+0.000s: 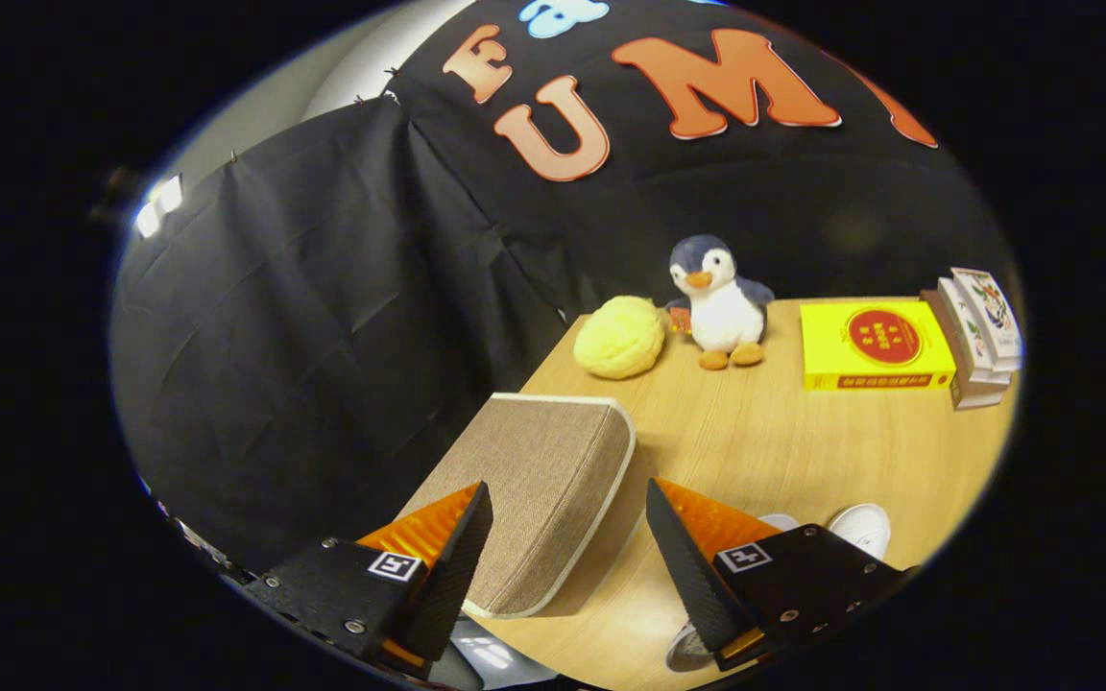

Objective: Open the storage box then place both shoes into the box .Put the left shoe in first, then the right shoe, with the right side of both shoes facing outward in a uniform manner.

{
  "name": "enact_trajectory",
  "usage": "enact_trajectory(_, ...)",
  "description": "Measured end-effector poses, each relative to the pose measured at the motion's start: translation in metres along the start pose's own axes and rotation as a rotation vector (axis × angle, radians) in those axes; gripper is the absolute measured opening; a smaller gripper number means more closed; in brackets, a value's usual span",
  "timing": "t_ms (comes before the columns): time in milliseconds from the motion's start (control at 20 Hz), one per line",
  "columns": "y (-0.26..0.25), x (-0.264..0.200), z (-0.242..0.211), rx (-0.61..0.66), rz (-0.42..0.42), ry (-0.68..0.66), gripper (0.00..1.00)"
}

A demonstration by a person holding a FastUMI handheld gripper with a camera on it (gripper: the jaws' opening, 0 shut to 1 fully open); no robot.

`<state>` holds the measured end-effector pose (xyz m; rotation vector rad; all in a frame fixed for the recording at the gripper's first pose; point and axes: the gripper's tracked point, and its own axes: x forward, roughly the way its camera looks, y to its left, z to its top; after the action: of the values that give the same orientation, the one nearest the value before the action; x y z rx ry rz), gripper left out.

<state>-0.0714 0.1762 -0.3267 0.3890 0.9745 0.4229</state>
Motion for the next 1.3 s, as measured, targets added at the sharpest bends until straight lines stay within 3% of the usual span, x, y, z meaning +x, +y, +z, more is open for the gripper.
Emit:
enact_trajectory(350,-0.006,0.044,-0.044,0.110,0.072,0.139,0.95)
enact_trajectory(600,0.006,0.060,-0.057,0.271,0.198,0.195,0.96)
enact_trajectory(750,0.000,0.075,-0.064,0.309,0.184,0.219,0.95)
enact_trajectory(900,0.010,0.083,-0.078,0.401,0.238,0.287,0.96)
enact_trajectory(1100,0.015,0.081,-0.073,0.467,0.260,0.270,0.95)
enact_trajectory(1150,0.015,0.077,-0.069,0.475,0.273,0.260,0.93)
enact_trajectory(1300,0.028,0.057,-0.048,0.523,0.339,0.208,0.74)
